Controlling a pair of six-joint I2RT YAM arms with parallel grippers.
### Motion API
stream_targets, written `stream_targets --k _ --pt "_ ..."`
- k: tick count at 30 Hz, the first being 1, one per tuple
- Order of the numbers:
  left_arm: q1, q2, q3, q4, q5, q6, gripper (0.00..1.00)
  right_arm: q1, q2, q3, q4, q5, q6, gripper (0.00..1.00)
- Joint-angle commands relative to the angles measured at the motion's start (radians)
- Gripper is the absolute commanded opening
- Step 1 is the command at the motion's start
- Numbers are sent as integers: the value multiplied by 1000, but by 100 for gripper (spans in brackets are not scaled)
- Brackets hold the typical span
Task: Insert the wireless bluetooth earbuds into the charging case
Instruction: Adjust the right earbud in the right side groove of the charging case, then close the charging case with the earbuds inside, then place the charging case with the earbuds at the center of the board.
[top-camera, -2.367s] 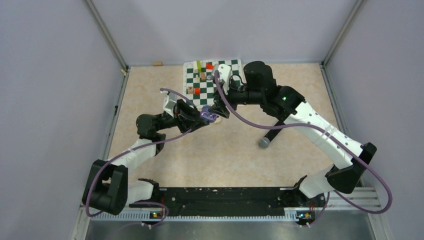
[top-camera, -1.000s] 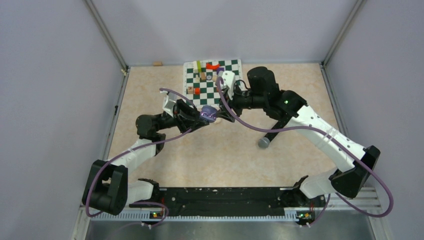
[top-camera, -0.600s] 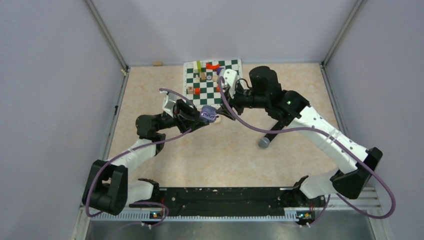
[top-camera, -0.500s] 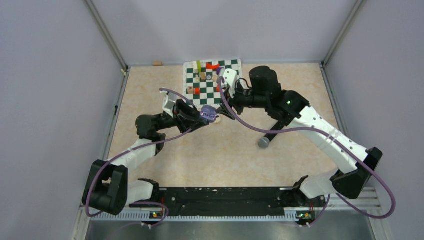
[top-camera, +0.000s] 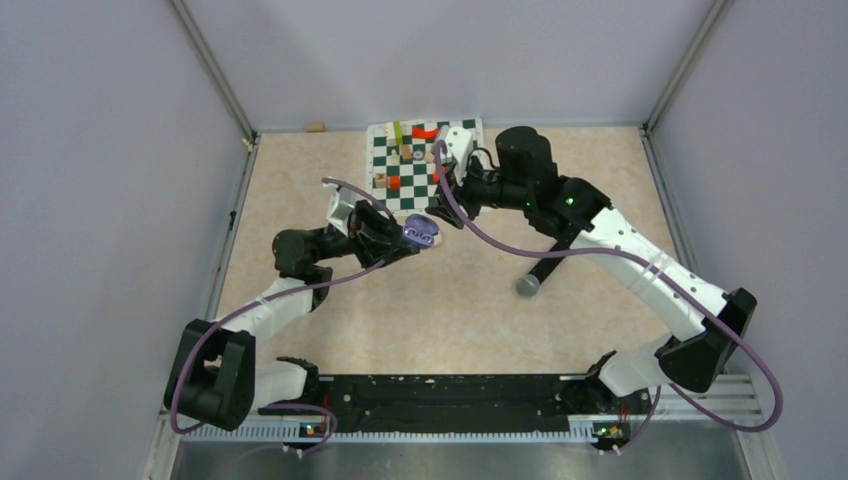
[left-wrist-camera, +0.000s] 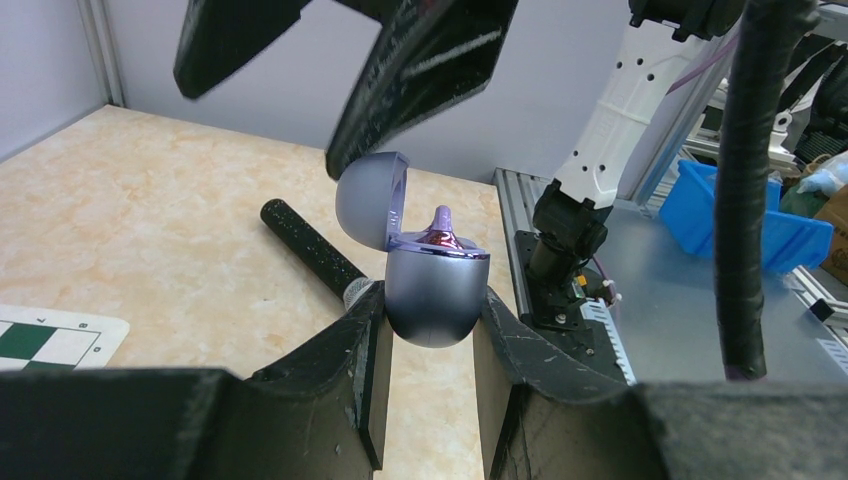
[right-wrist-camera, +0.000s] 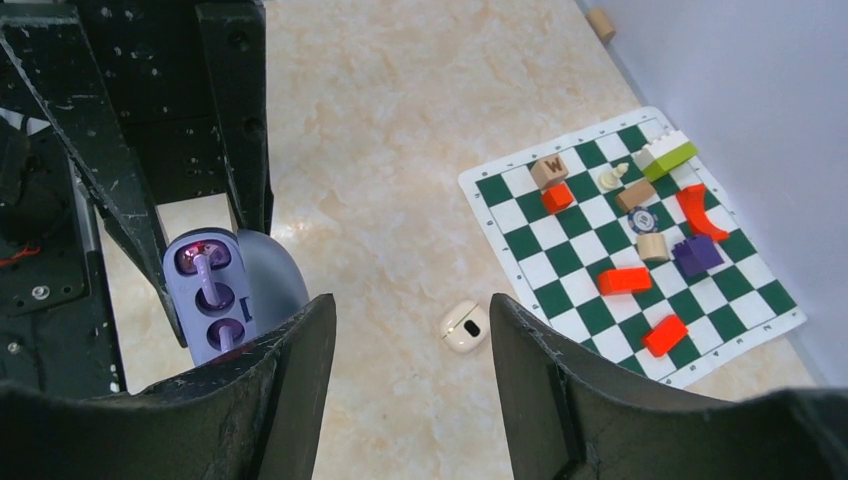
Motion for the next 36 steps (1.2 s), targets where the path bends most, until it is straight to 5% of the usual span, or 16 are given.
stream_targets --k 1,10,13,16,21,25,36 --pt "-4 -15 38 34 -6 6 0 20 12 21 -36 -119 -50 57" --pt "-3 34 51 -86 -58 76 0 27 -81 54 -115 -258 -67 59" --pt "-4 65 62 -100 -86 71 0 11 -84 54 -115 -191 -61 61" --pt "-14 119 81 -162 -127 40 0 -78 -104 42 -91 -84 -32 67" --pt "-88 286 118 -290 -193 48 0 -335 -195 -175 77 -104 67 83" --pt "-139 458 174 -352 -244 14 0 -448 -242 -338 183 -117 111 87" --pt "-200 724 378 -691 -429 -23 1 -490 -325 -425 253 -92 106 89"
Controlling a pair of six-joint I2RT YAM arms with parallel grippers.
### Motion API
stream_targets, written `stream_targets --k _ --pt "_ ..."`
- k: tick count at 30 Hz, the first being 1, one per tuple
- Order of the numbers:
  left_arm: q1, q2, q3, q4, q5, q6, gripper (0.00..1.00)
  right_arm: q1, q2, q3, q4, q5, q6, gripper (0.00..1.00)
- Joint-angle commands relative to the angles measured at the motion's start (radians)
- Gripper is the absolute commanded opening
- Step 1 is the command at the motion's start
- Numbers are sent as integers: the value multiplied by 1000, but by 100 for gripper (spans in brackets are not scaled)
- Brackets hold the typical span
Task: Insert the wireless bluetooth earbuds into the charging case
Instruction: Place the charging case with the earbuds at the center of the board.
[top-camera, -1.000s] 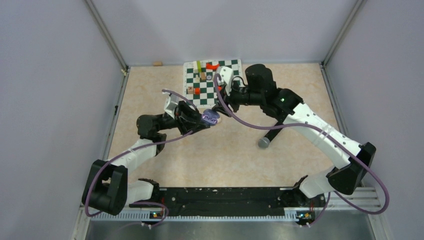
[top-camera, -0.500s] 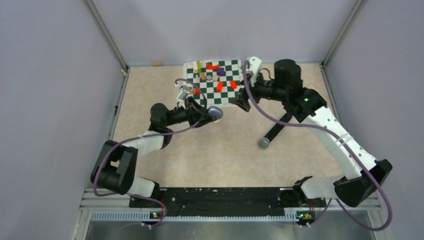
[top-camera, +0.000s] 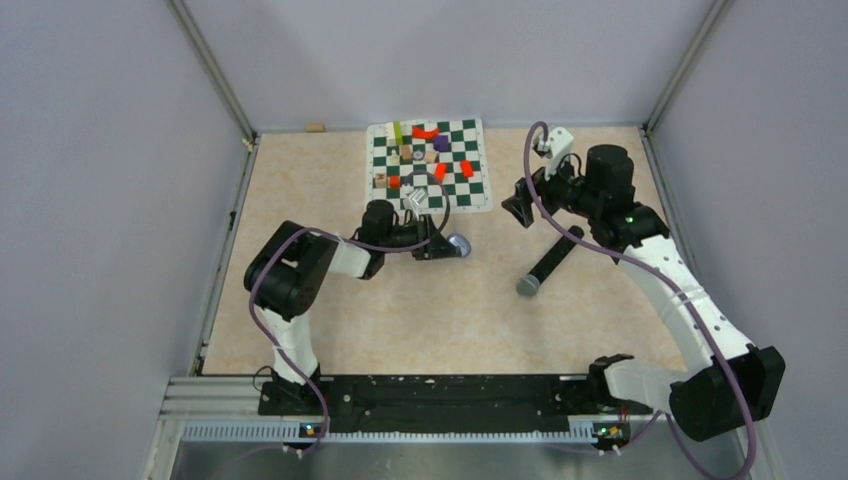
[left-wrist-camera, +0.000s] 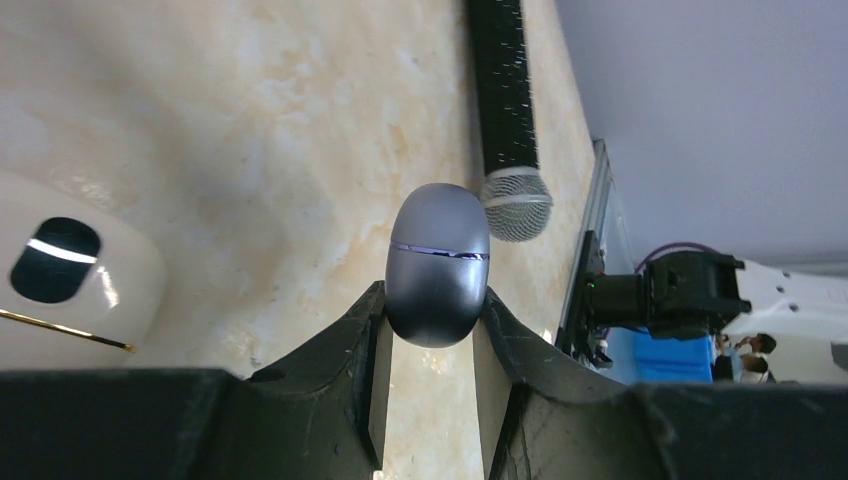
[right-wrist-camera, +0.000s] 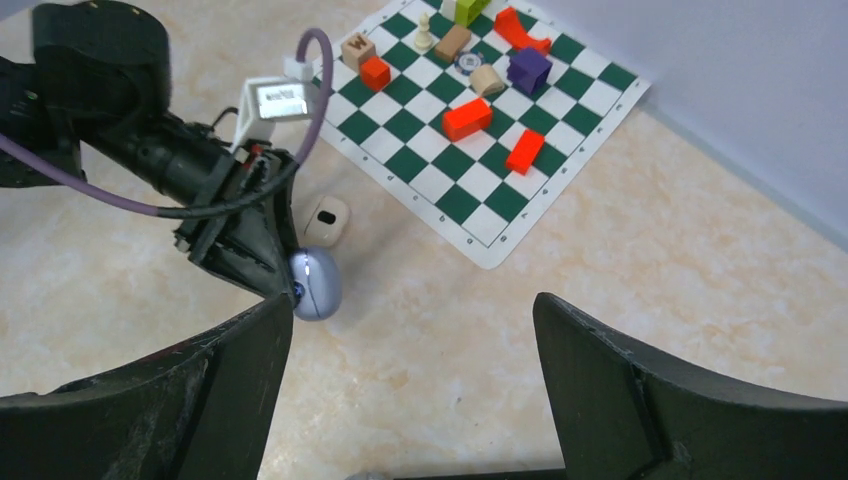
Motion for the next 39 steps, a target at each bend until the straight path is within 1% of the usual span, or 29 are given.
stream_targets --k 1,4,6,9,10,12,14,16,18,19,21,22,23,28,31,32,35,37,39 --pt "-25 40 107 -205 -102 1 3 -9 -71 -13 102 11 8 89" --pt "-35 65 161 -328 -125 32 7 -10 -78 -26 112 11 5 90" --pt "-38 73 183 -371 -134 45 11 -10 -79 -29 117 10 5 90" --pt "-45 85 202 -395 -131 50 21 -10 -84 -38 124 10 4 90" --pt "-47 90 209 -404 -130 50 29 -10 -84 -38 126 10 2 90" --pt "-49 96 223 -430 -132 59 40 -10 -86 -41 126 15 1 90" --pt "-49 91 225 -441 -137 65 55 -10 -89 -42 127 21 -2 90" --pt "-51 77 215 -442 -141 68 74 -11 -89 -39 127 29 -3 90" --pt "-51 54 202 -447 -146 81 97 -13 -85 -32 124 35 -4 90" --pt "-51 41 194 -450 -148 86 98 -19 -82 -24 116 35 -2 91" --pt "-51 5 180 -468 -151 116 99 -43 -70 -5 98 23 3 92" --pt "-50 -21 172 -479 -153 134 99 -60 -64 5 91 24 13 98" --pt "-52 -50 163 -490 -154 154 99 -80 -61 14 86 35 28 99" --pt "-52 -205 152 -586 -109 299 99 -168 -52 68 5 10 12 99" --pt "-49 -282 198 -737 -89 453 99 -187 -78 89 -35 20 1 99" --pt "-47 -306 221 -811 -82 535 99 -190 -91 97 -54 26 1 99" --pt "-26 -404 307 -984 -75 664 99 -189 -152 104 -89 61 16 99" --pt "-4 -499 340 -1055 -82 733 99 -190 -215 80 -84 107 30 99" --pt "15 -623 340 -1098 -142 825 99 -188 -299 28 -50 169 55 99"
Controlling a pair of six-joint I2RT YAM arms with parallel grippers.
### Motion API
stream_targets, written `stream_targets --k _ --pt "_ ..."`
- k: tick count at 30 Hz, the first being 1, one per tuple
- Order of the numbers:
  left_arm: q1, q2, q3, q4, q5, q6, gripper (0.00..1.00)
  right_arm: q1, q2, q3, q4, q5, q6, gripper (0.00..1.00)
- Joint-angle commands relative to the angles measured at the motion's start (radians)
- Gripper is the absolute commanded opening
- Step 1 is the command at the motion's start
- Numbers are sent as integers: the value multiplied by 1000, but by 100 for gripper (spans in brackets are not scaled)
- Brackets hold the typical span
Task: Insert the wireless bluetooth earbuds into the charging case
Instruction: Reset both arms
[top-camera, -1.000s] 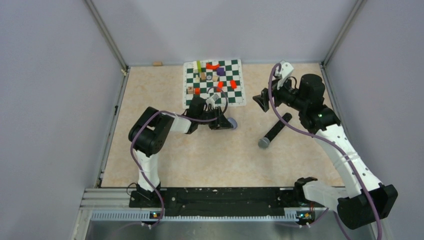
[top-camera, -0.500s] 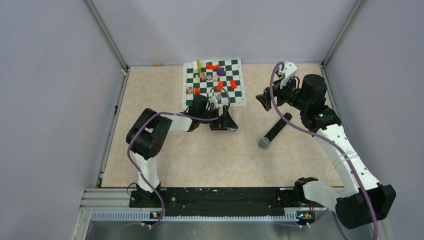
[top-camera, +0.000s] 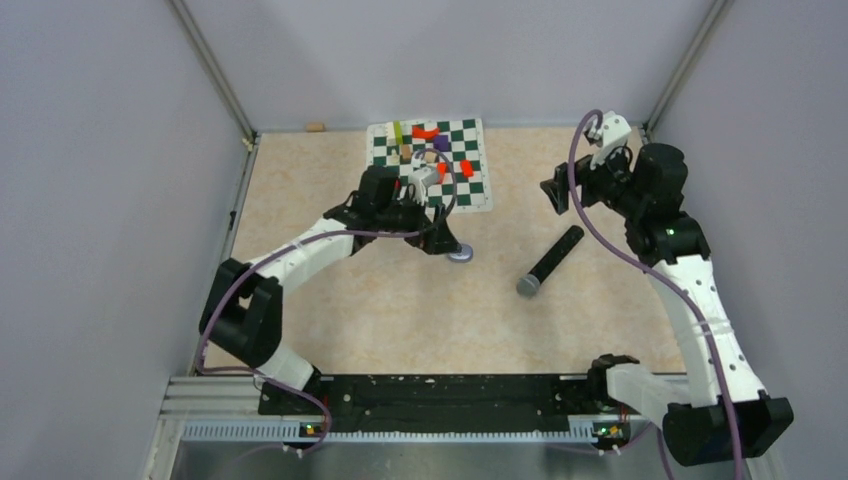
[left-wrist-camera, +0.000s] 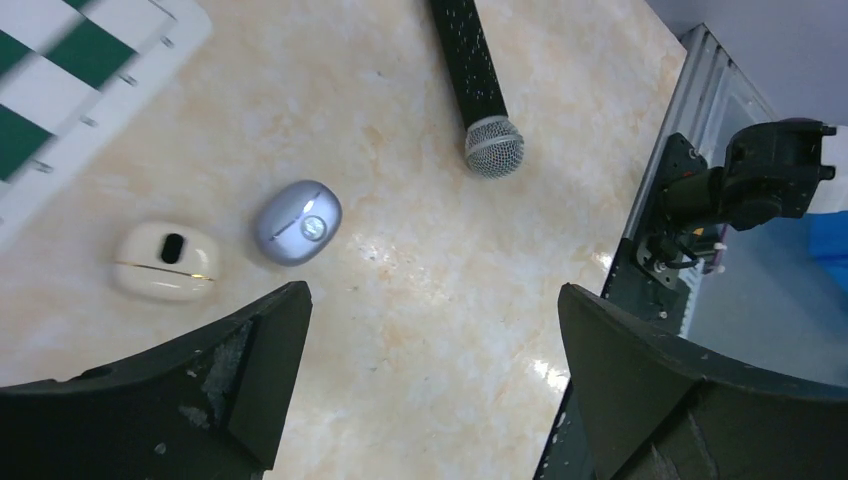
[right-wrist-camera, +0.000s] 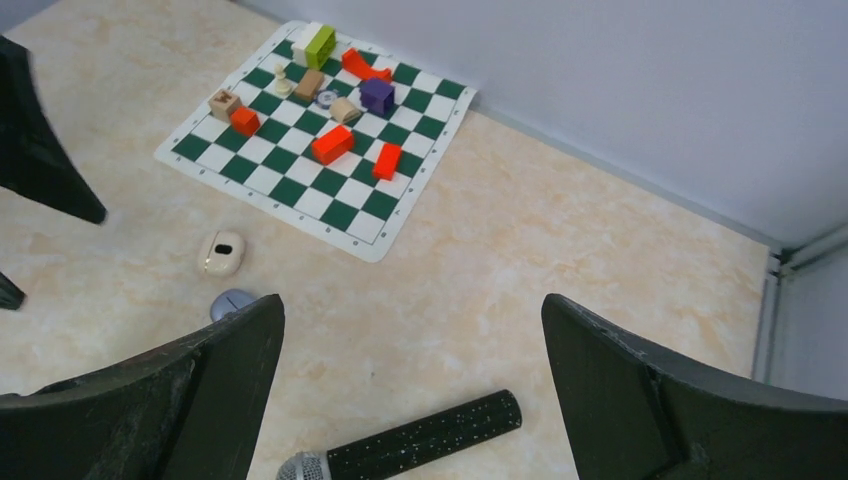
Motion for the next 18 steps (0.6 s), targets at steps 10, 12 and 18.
stream_targets --k 10,12,18 --pt "211 -807 28 -330 -684 274 99 -8 -412 -74 23 112 145 99" --pt "216 -892 -1 -350 -813 292 99 -6 -433 -75 10 78 115 99" --pt "334 -1014 -74 -391 -666 248 99 2 -428 -75 28 74 97 99"
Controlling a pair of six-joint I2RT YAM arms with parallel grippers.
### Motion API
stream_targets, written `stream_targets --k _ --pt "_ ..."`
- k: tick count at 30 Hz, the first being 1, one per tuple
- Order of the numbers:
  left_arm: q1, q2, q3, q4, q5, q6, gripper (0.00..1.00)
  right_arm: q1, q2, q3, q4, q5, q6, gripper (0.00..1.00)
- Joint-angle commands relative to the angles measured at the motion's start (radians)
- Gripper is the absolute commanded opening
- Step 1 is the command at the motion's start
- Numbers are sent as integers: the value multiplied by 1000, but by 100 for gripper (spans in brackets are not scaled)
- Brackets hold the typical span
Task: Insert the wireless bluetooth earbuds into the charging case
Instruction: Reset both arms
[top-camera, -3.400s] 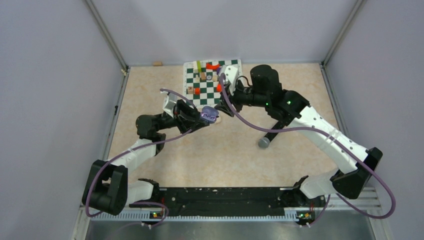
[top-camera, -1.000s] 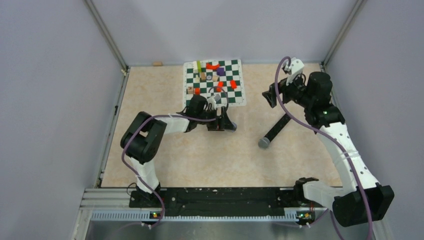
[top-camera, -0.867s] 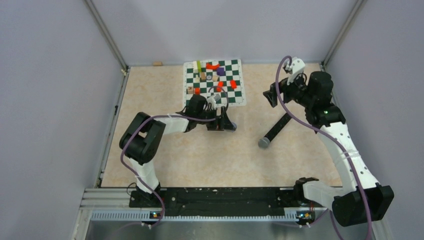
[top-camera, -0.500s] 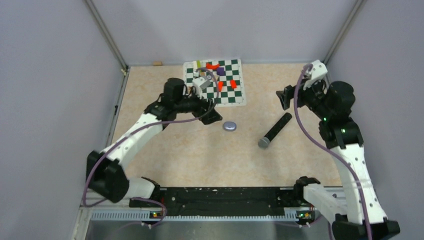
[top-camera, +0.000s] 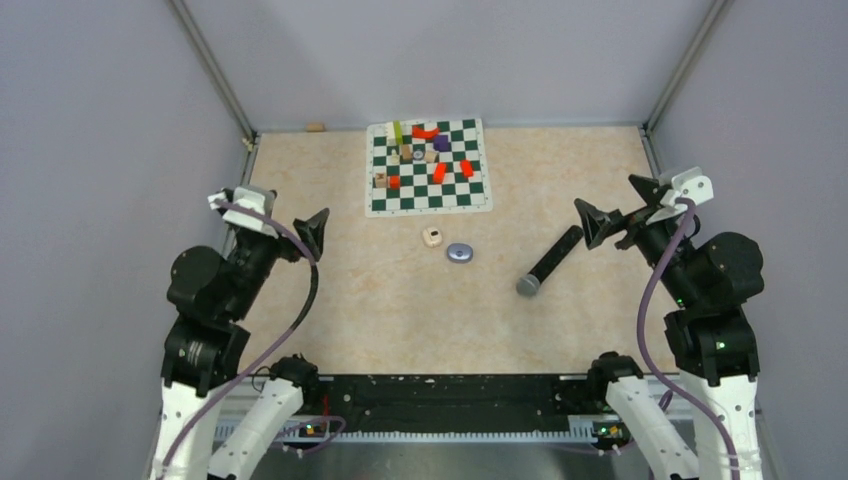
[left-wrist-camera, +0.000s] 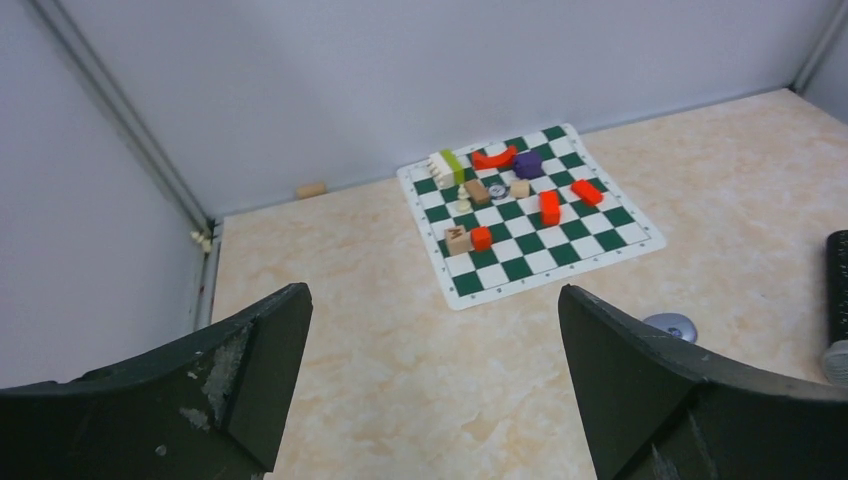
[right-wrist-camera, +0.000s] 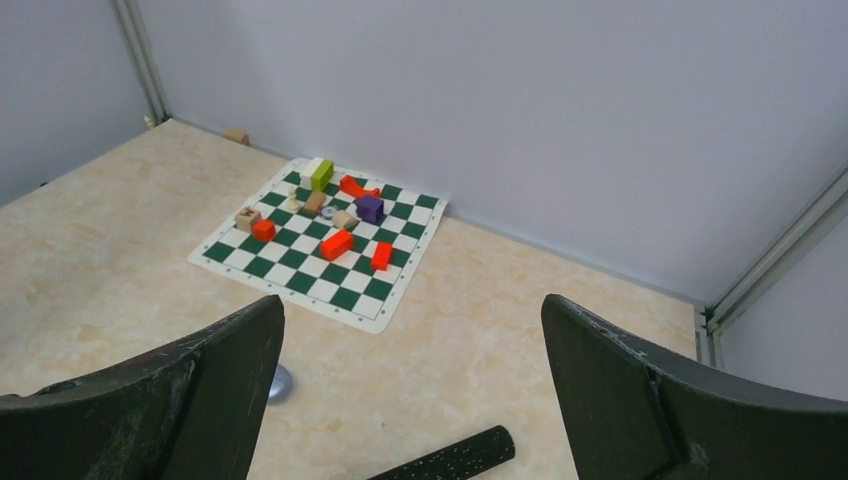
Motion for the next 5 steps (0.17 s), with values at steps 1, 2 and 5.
stream_targets --k 1,2,5 --pt "71 -6 -45 -65 29 -31 99 3 12 -1 33 -7 -1 99" --pt "77 0 -43 -64 33 -37 99 4 17 -3 50 16 10 99" --pt "83 18 -45 -50 5 -41 99 4 34 -6 73 46 35 99"
